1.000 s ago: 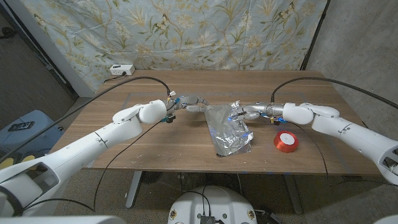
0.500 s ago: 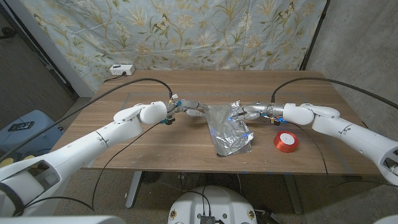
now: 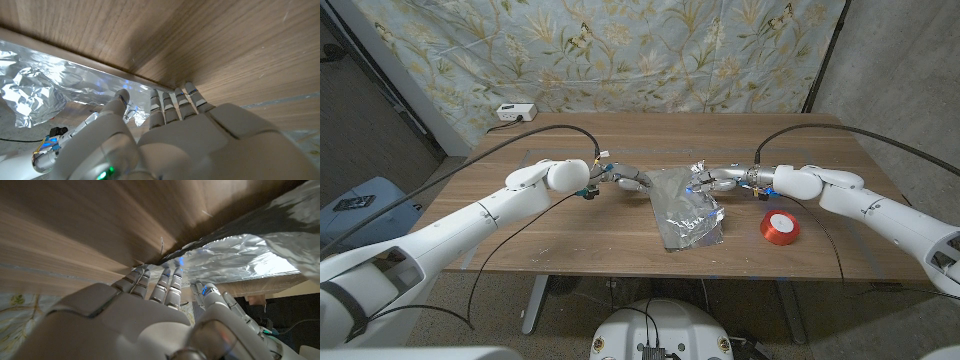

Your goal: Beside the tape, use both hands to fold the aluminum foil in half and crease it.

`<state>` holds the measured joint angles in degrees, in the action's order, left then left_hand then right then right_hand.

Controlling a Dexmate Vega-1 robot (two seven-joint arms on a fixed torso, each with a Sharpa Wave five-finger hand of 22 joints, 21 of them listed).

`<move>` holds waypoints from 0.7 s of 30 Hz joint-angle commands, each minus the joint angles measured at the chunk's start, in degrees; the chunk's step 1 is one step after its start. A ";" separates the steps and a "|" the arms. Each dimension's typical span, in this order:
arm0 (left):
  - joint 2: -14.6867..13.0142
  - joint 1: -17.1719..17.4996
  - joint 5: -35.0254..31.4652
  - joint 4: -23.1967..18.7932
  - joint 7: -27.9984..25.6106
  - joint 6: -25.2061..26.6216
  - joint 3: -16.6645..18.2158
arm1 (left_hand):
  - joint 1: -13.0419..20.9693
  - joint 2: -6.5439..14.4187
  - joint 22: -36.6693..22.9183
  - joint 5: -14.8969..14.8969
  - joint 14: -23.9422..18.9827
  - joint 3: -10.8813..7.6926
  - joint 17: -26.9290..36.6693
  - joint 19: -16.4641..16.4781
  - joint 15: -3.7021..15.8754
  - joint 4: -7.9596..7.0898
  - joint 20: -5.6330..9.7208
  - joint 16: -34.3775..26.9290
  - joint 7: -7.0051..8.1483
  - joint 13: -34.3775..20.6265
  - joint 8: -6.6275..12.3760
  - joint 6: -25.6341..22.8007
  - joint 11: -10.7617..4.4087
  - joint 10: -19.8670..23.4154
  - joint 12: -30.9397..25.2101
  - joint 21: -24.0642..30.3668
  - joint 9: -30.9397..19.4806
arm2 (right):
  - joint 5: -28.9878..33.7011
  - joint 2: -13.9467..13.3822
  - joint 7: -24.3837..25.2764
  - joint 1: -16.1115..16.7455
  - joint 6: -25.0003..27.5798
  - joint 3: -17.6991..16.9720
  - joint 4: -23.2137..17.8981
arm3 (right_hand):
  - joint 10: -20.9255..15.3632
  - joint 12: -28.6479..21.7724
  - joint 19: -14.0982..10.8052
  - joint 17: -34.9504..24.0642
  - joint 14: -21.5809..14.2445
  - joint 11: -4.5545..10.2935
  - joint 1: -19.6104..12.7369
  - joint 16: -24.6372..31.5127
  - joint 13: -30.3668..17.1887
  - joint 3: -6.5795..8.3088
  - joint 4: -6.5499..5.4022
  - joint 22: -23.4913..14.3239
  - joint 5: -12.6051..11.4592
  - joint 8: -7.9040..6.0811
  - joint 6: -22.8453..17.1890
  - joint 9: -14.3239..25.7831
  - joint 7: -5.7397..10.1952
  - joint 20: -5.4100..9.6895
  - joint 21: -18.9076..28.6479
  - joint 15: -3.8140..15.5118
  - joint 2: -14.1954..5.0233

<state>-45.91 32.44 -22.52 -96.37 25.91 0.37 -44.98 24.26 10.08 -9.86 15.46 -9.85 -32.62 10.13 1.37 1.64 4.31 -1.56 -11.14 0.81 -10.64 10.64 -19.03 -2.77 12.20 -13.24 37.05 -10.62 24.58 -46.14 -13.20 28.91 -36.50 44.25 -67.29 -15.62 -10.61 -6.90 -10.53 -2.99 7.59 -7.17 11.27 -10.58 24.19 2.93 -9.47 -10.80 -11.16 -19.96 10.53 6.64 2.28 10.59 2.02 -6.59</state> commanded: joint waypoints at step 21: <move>-0.55 -1.24 4.96 -3.72 2.43 -0.64 2.06 | -0.90 -0.34 -0.15 -0.56 -2.35 -1.03 -0.18 1.09 0.14 -0.17 0.31 -0.43 0.08 -0.16 0.42 -1.40 -0.80 2.84 -0.14 -0.63 0.07 | -0.54 0.69 0.32 -0.19 -0.40 0.35 0.24 | -0.32 -0.17 -0.55 -0.23 -0.37 -0.17 0.38 0.24 -0.14 0.13 0.32 -0.24 0.05 -0.12 -0.38 0.22 0.07 2.55 0.37 3.69 0.05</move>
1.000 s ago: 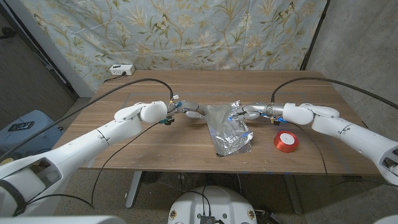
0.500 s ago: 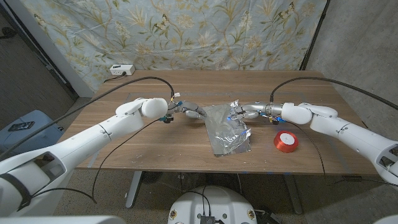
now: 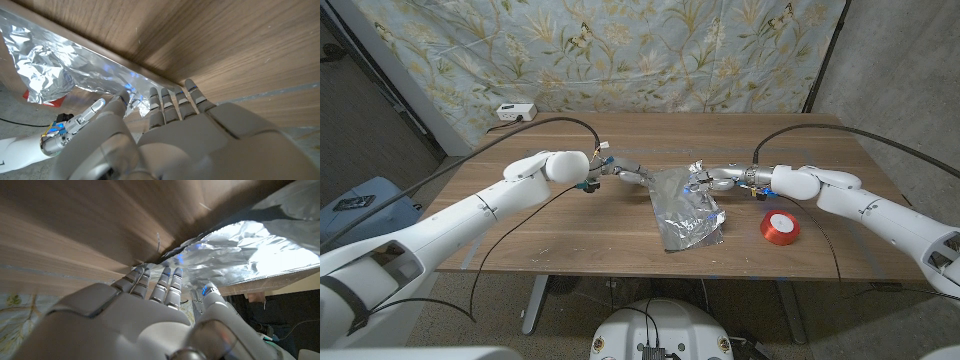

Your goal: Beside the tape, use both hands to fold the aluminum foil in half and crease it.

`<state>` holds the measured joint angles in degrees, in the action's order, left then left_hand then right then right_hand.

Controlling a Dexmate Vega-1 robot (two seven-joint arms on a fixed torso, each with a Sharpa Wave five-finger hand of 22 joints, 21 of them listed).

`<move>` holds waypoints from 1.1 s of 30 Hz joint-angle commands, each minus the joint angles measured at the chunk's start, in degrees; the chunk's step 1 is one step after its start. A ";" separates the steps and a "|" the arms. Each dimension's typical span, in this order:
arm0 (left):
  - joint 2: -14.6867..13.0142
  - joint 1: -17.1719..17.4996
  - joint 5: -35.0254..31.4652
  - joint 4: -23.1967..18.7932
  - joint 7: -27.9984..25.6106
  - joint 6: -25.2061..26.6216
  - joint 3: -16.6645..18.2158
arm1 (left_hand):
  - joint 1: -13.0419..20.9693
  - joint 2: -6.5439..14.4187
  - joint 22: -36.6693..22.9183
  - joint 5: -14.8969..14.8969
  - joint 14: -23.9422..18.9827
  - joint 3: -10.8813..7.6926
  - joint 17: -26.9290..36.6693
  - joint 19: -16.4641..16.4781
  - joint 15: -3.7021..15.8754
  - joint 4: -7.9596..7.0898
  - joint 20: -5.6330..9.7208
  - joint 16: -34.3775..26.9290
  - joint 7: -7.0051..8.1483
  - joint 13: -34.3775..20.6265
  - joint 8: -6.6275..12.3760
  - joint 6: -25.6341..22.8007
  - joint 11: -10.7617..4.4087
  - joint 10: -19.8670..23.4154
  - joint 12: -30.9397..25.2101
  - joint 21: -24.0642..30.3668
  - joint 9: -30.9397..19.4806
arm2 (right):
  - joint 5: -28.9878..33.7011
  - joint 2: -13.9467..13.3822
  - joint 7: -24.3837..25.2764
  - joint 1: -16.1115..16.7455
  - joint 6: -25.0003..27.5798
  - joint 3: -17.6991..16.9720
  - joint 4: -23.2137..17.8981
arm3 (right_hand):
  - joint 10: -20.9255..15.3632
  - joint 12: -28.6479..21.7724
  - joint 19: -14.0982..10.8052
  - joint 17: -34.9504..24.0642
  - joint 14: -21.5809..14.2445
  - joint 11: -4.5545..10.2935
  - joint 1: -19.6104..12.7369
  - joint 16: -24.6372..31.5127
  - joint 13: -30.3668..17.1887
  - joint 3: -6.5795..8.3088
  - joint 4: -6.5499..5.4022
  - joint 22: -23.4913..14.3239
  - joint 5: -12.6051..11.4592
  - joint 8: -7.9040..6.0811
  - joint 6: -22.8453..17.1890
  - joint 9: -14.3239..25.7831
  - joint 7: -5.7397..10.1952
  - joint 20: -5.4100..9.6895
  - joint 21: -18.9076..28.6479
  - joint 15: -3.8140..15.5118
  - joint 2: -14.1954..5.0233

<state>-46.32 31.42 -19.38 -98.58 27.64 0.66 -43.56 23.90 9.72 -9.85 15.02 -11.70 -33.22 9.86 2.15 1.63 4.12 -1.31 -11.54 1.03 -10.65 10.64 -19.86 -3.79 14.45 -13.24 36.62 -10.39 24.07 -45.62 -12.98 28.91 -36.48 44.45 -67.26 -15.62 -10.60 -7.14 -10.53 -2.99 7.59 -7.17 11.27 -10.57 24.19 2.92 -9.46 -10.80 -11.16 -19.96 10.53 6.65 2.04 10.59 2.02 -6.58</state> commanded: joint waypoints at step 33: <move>-3.05 0.07 3.63 -8.23 4.91 3.57 2.76 | -0.58 0.16 -0.23 -0.33 -0.87 -2.32 0.17 0.08 -0.14 0.54 -0.55 0.53 0.97 -0.40 0.08 -0.32 -0.06 1.05 0.44 -1.41 -0.16 | -0.29 -0.62 0.89 0.73 0.00 -0.62 -0.56 | -0.35 -0.19 -0.26 -0.25 -0.28 -0.16 0.51 0.21 -0.15 0.14 0.47 -0.25 0.07 -0.09 -0.42 0.23 0.13 2.69 0.33 3.53 0.03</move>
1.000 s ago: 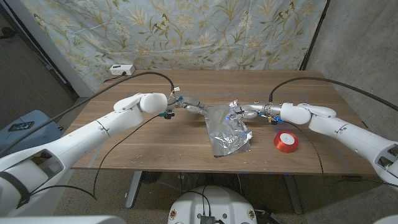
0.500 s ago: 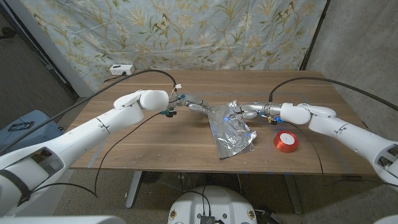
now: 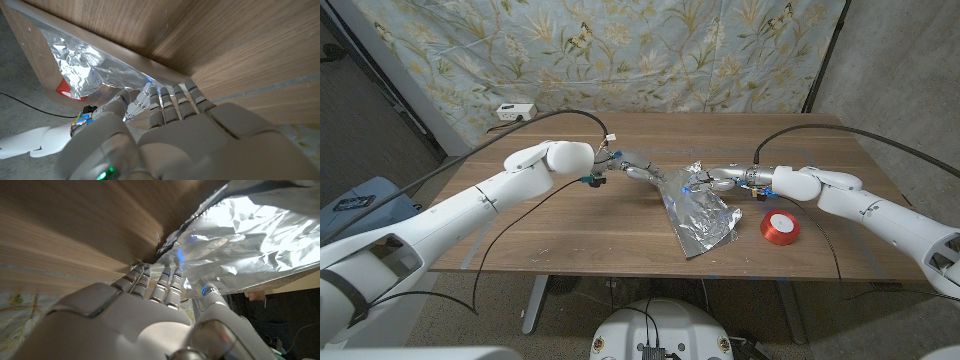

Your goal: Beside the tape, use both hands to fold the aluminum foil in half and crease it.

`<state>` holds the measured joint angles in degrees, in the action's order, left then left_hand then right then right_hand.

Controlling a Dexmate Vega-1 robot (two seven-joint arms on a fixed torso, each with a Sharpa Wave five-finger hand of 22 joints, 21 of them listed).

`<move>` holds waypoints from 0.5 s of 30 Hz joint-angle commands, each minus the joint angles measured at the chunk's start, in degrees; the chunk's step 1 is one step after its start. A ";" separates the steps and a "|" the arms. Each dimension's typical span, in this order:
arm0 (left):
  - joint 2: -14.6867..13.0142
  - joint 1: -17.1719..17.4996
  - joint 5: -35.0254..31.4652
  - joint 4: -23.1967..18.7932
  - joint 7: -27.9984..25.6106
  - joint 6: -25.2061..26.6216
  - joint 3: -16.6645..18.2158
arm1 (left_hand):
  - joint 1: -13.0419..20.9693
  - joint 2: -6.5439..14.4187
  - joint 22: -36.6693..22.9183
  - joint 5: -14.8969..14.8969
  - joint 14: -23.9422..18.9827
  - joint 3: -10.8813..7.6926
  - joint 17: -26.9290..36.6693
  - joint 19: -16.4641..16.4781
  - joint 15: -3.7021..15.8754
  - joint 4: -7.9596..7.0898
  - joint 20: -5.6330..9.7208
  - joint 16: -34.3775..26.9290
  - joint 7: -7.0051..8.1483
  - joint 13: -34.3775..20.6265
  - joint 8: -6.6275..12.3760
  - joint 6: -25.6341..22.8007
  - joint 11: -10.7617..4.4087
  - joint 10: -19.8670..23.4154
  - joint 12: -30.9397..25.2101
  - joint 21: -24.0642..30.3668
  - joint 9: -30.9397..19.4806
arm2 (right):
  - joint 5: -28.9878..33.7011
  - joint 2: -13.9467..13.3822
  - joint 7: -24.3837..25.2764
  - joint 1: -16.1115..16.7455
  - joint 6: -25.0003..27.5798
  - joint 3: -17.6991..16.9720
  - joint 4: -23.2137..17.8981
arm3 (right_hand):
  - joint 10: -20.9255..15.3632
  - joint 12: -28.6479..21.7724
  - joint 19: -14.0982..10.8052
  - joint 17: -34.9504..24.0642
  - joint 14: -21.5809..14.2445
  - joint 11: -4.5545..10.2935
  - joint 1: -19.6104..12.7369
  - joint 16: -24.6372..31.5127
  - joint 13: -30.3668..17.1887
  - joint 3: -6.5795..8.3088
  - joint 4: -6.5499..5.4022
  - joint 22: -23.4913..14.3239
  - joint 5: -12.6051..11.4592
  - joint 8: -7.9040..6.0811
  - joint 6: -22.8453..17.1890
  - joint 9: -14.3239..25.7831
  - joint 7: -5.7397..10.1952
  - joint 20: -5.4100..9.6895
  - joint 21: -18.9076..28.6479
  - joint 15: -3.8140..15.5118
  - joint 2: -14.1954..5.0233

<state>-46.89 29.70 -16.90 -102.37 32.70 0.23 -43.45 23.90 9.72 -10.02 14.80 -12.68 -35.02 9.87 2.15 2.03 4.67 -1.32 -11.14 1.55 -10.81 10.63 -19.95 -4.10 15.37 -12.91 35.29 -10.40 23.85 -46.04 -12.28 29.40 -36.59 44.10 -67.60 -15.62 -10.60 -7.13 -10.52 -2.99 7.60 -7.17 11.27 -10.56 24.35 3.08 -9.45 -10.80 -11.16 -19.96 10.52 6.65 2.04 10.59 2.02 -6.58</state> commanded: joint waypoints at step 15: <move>-2.52 2.00 1.68 -6.32 0.71 4.77 1.67 | -0.52 0.37 -0.13 -0.10 0.77 -1.74 0.22 -0.25 -1.33 0.24 -1.56 0.39 0.90 -0.40 0.07 -0.14 0.65 -0.56 0.55 -0.83 -0.20 | -0.01 0.49 -0.09 -0.60 -0.82 0.25 1.34 | -0.27 -0.17 -0.16 -0.26 -0.26 -0.23 0.57 0.20 -0.16 0.00 0.36 -0.27 0.07 -0.04 -0.34 0.23 0.18 2.62 0.29 3.56 -0.01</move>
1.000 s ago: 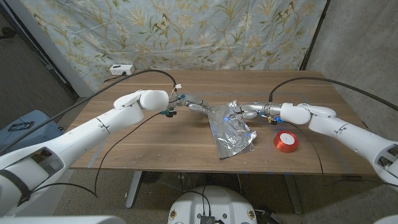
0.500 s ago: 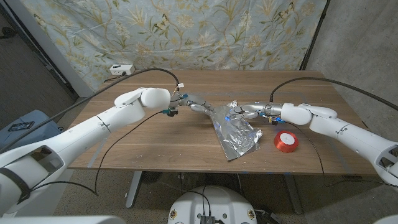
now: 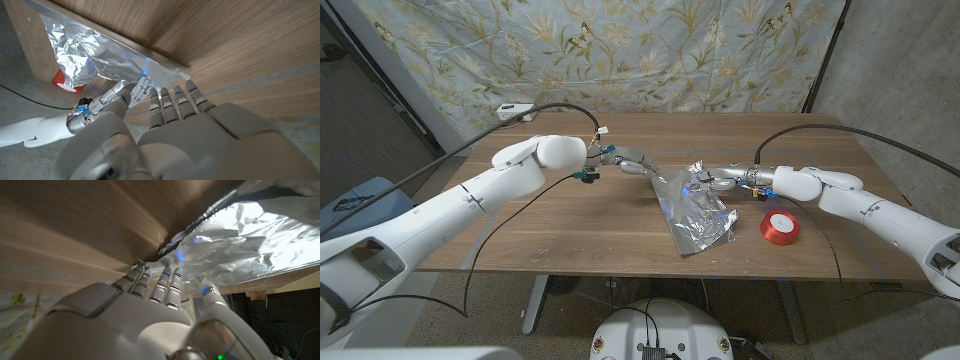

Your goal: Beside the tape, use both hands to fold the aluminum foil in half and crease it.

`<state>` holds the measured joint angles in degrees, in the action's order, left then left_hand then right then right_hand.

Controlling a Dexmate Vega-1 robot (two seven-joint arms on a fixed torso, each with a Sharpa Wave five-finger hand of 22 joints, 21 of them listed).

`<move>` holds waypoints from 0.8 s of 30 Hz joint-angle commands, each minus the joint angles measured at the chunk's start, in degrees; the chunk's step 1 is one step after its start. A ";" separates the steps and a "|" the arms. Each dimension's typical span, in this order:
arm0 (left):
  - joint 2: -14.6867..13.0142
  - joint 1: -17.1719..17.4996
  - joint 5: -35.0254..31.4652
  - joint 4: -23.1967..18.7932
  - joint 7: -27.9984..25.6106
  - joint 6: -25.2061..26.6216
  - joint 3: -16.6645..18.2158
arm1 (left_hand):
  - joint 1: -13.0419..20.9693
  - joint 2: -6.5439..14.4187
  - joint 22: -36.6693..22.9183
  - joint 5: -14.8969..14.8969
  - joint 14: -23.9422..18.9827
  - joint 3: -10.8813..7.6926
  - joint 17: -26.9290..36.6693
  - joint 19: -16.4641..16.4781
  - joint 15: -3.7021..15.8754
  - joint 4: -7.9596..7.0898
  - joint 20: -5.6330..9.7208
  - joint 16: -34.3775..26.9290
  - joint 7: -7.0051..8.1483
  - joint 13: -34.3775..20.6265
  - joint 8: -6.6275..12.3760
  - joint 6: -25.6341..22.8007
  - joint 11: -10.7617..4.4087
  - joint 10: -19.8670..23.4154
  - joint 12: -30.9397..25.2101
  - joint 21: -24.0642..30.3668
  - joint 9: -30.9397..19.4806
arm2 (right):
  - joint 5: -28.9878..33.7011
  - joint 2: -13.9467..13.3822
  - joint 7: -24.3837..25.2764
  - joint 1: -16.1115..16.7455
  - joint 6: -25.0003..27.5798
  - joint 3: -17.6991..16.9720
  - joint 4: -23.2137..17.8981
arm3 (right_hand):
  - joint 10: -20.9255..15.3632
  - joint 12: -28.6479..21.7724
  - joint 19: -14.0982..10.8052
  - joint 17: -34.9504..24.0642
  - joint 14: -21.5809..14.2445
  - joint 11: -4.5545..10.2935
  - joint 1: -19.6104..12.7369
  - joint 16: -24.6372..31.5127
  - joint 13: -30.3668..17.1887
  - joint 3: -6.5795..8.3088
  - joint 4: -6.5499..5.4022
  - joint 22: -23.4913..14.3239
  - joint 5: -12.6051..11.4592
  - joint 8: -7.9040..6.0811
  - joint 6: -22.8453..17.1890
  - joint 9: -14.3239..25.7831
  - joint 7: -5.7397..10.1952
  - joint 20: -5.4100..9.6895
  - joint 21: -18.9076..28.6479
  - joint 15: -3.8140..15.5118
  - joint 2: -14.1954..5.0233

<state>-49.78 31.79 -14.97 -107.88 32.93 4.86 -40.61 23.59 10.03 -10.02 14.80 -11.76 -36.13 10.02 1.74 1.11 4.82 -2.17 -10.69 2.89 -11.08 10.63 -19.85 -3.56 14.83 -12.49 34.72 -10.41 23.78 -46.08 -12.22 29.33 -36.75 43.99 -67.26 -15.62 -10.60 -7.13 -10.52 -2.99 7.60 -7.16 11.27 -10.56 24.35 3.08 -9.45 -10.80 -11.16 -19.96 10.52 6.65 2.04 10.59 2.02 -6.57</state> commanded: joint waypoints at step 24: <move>4.19 -3.31 -0.26 4.24 3.86 -5.90 -4.75 | -0.55 0.30 -0.19 -0.28 1.01 -2.01 0.13 -0.38 -0.25 -0.08 -0.77 0.15 -0.92 -0.27 -0.23 1.31 0.22 -0.73 0.48 -1.31 -0.26 | 0.57 2.82 1.07 -2.48 -0.15 1.38 3.46 | -0.13 -0.13 -0.12 -0.26 -0.28 -0.18 0.57 0.23 -0.15 0.00 0.54 -0.27 0.07 -0.01 -0.26 0.23 0.05 2.59 0.29 3.48 -0.04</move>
<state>-46.62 29.48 -16.11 -104.97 35.57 1.90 -44.59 23.37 10.25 -10.01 14.80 -10.93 -37.63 10.01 1.63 0.71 4.75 -2.88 -10.69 1.74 -11.07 10.37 -18.71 -3.38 14.20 -12.07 33.46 -10.55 23.79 -44.44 -11.68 28.16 -37.16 44.67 -65.28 -15.62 -10.60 -7.13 -10.52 -2.99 7.60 -7.09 11.27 -10.55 24.03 3.40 -9.46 -10.80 -11.16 -19.95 10.52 6.65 2.04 10.60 2.02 -6.50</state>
